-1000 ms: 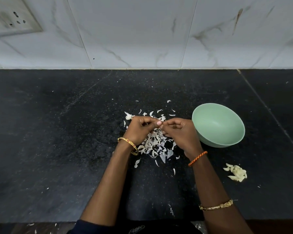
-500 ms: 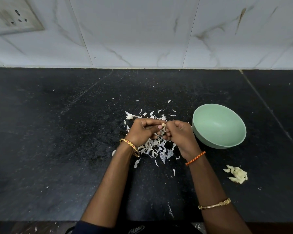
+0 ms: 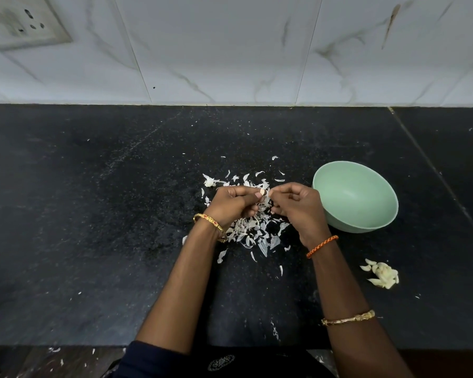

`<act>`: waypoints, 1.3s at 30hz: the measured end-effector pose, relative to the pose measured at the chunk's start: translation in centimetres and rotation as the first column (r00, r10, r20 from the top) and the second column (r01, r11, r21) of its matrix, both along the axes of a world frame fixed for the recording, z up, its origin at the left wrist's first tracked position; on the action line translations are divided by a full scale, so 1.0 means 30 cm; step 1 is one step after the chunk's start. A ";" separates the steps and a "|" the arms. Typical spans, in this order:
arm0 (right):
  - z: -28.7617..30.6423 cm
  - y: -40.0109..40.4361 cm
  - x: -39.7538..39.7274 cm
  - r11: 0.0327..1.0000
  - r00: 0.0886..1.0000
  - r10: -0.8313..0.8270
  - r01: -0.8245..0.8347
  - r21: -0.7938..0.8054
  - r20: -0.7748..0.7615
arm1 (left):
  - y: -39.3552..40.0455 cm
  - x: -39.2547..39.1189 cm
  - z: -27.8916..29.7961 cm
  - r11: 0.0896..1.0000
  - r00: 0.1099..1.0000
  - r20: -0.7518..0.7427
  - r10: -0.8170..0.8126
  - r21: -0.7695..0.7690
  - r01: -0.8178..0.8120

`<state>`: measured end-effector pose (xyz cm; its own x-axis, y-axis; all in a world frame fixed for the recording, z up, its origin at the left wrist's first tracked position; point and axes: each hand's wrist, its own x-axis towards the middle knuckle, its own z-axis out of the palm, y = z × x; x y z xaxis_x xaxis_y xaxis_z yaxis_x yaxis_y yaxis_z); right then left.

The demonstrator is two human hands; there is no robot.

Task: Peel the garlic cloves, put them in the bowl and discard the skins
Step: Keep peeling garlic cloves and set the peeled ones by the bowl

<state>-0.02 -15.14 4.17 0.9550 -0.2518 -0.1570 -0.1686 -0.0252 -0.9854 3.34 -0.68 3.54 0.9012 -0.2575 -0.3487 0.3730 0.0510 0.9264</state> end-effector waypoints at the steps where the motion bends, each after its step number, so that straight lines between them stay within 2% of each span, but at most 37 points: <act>1: -0.005 -0.002 -0.001 1.000 1.000 0.001 -0.001 -0.016 0.019 | -0.002 0.000 0.000 1.000 1.000 -0.006 0.001 -0.008 -0.001; 7: -0.005 0.003 0.002 0.996 0.999 -0.013 0.017 -0.091 0.037 | 0.001 -0.002 -0.005 0.999 0.999 -0.034 -0.024 -0.034 0.023; 10: 0.004 -0.006 -0.002 0.987 0.992 0.120 -0.114 -0.113 0.046 | 0.003 -0.007 0.002 0.993 0.994 -0.089 -0.058 -0.111 0.047; 14: 0.028 -0.010 -0.010 0.961 0.959 0.277 -0.275 -0.038 0.065 | 0.016 -0.014 0.009 0.975 0.983 -0.150 -0.107 -0.208 0.074; 17: 0.037 -0.009 -0.013 0.958 0.954 0.286 -0.286 -0.005 0.095 | 0.020 -0.021 0.014 0.964 0.979 -0.180 -0.094 -0.262 0.044; 20: 0.041 -0.011 -0.012 0.969 0.966 0.233 -0.240 0.059 0.109 | 0.012 -0.031 0.024 0.977 0.983 -0.179 -0.033 -0.213 -0.006; 25: 0.052 -0.019 -0.010 0.957 0.980 0.182 -0.196 0.213 0.083 | 0.001 -0.033 0.033 0.993 0.989 -0.099 0.106 -0.035 -0.110; 29: 0.058 -0.024 -0.007 0.931 0.979 0.189 -0.203 0.302 0.077 | -0.016 -0.026 0.041 0.963 0.979 0.036 0.202 0.177 -0.205; 32: 0.063 -0.029 -0.007 0.921 0.978 0.194 -0.206 0.331 0.070 | -0.025 -0.023 0.057 0.972 0.966 0.188 0.180 0.114 -0.204; 35: 0.068 -0.034 -0.009 0.917 0.978 0.193 -0.209 0.339 0.081 | -0.027 -0.029 0.072 0.978 0.926 0.356 0.122 0.113 -0.173; 39: 0.071 -0.041 -0.002 0.911 0.985 0.155 -0.173 0.375 0.078 | -0.029 -0.031 0.083 0.991 0.909 0.411 0.069 0.079 -0.111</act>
